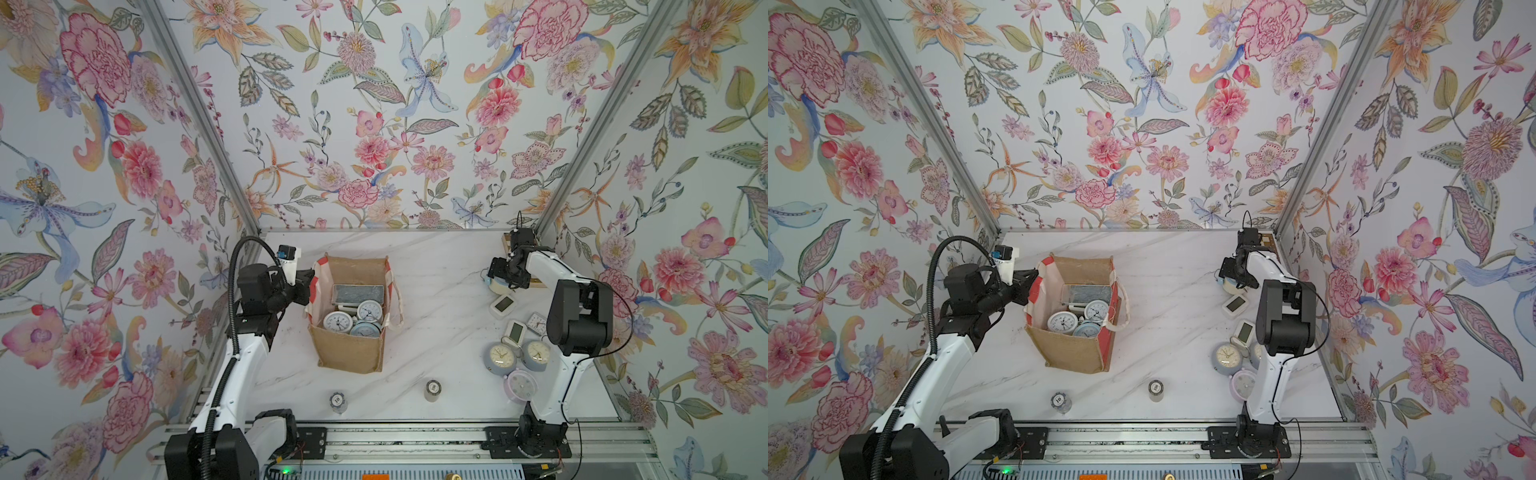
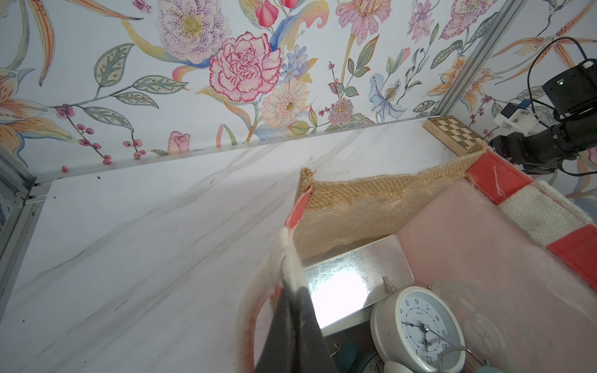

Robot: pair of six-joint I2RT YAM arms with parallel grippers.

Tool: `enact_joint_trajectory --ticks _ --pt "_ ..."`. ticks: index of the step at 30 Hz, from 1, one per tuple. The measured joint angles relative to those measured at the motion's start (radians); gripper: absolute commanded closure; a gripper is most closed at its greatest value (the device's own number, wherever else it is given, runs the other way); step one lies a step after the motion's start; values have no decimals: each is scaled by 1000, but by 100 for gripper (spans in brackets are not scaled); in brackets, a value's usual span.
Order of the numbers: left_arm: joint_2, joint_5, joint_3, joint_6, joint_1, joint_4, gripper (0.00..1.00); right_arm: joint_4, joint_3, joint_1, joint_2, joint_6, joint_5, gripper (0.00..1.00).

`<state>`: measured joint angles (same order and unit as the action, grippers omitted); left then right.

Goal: Put the alarm clock into the canvas bag
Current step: Pick up the alarm from the center of the board.

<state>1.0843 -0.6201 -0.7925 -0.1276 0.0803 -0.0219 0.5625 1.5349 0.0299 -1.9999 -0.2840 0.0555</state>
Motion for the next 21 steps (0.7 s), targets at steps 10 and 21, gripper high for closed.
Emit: enact_joint_trajectory --ticks 10,21 --pt "23 -41 -5 -5 0 51 74 2 -4 -73 193 -1 -22 28" --pt "54 -89 -10 -18 0 55 50 22 4 -194 338 -11 -20 30"
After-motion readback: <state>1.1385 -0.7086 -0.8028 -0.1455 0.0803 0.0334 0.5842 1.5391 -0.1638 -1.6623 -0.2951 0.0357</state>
